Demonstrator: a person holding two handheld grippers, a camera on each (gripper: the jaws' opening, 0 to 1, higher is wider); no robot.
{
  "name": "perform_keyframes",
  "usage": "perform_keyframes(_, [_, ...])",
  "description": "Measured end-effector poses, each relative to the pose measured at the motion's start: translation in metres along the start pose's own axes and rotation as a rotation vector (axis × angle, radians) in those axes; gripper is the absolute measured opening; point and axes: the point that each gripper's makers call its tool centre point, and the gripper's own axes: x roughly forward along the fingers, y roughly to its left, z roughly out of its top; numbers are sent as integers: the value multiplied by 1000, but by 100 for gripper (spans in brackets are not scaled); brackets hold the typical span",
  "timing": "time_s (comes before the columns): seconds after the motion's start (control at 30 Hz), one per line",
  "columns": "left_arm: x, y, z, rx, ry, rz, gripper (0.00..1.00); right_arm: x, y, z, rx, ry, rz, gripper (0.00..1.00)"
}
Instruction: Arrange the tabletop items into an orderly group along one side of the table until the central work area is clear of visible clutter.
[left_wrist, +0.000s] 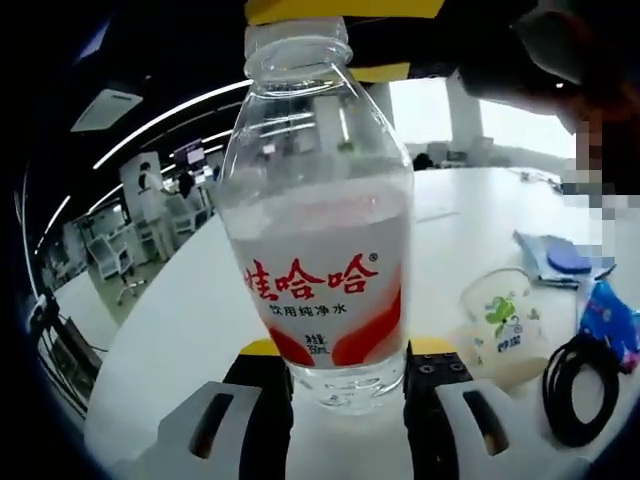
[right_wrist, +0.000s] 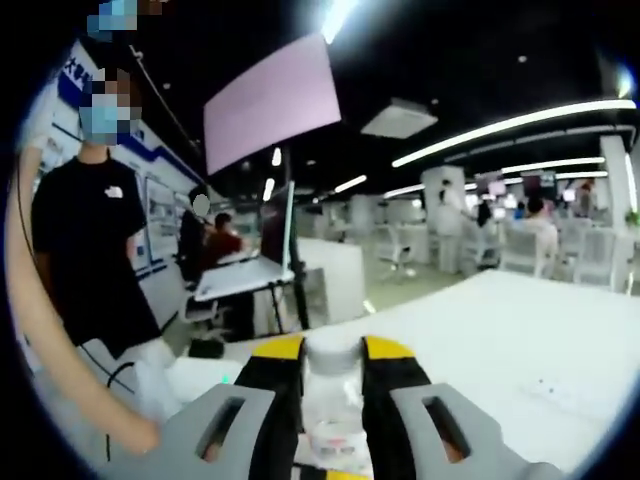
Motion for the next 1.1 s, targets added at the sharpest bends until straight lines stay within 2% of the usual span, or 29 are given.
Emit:
perform_keyframes(0.13, [4, 2, -8, -11, 20, 2, 39, 7, -9, -10, 5, 10, 7, 17])
perform_keyframes(0.27, [8, 3, -18, -31, 44, 1, 39, 9, -8, -18, 18, 29, 12, 17])
perform_keyframes(0.53, [12, 3, -28, -83, 56, 13, 39, 12, -3, -28, -9, 52, 52, 17])
perform_keyframes(0.6, [12, 3, -25, -91, 38, 12, 39, 12, -5, -27, 2, 39, 54, 17])
perform_keyframes(0.77, [13, 3, -24, -99, 40, 12, 39, 13, -6, -26, 9, 28, 59, 17])
perform_keyframes(0.9, [12, 4, -25, -139, 22, 30, 39, 14, 2, -27, -42, 31, 98, 17])
perform_keyframes(1.1, [14, 4, -24, -163, 18, 63, 39, 12, -2, -27, 1, 4, 123, 17])
